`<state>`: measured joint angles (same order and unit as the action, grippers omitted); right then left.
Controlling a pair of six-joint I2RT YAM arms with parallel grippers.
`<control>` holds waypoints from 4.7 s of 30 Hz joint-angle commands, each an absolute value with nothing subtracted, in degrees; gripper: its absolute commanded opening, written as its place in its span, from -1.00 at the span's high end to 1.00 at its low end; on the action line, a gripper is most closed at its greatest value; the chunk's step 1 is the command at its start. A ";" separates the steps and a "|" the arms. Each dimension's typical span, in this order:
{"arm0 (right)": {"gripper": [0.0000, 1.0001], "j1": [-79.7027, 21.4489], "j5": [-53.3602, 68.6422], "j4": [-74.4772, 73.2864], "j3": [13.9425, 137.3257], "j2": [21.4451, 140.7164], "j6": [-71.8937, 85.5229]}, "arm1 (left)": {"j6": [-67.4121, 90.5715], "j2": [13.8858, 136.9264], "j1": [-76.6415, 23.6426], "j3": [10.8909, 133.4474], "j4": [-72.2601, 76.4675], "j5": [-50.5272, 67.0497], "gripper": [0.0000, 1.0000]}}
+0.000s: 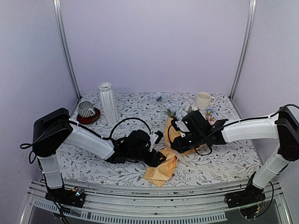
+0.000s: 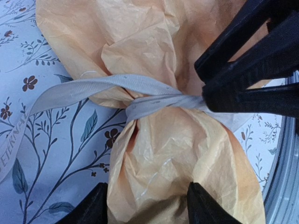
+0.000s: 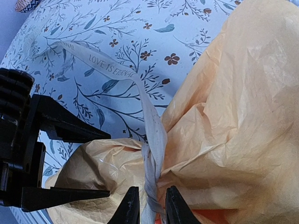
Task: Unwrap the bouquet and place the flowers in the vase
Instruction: Untie the half-tied ribbon from the folded wrapping paper.
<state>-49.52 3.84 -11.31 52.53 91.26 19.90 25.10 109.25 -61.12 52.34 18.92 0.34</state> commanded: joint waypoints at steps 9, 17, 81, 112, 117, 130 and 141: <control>0.79 -49.87 5.37 -10.15 52.98 92.70 20.30 | 24.90 108.19 -61.99 51.66 18.90 -0.35 -0.17; 0.93 -49.88 2.41 -7.96 49.73 85.37 20.96 | 24.87 108.23 -62.01 51.68 18.83 -0.38 -0.17; 0.80 -49.85 5.26 -8.70 50.20 87.92 20.46 | 24.74 108.02 -62.11 51.59 19.07 -0.65 -0.17; 0.88 -49.90 -0.99 -7.04 41.35 77.11 25.49 | 24.87 107.64 -62.15 51.68 18.87 -0.87 -0.17; 0.86 -49.86 -0.24 -6.77 41.41 76.71 24.98 | 24.81 106.41 -62.23 51.75 19.10 -0.40 -0.19; 0.86 -49.83 0.49 -6.04 41.28 77.07 24.43 | 21.20 103.39 -62.75 55.81 15.61 -2.54 -0.21; 0.87 -49.86 1.16 -5.39 41.66 77.16 24.25 | 17.60 105.69 -62.00 60.70 12.62 -4.97 -0.21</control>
<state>-49.60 0.60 -6.83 41.82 78.37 24.62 19.64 104.88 -61.78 58.37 14.20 -3.88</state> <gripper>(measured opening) 0.068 0.606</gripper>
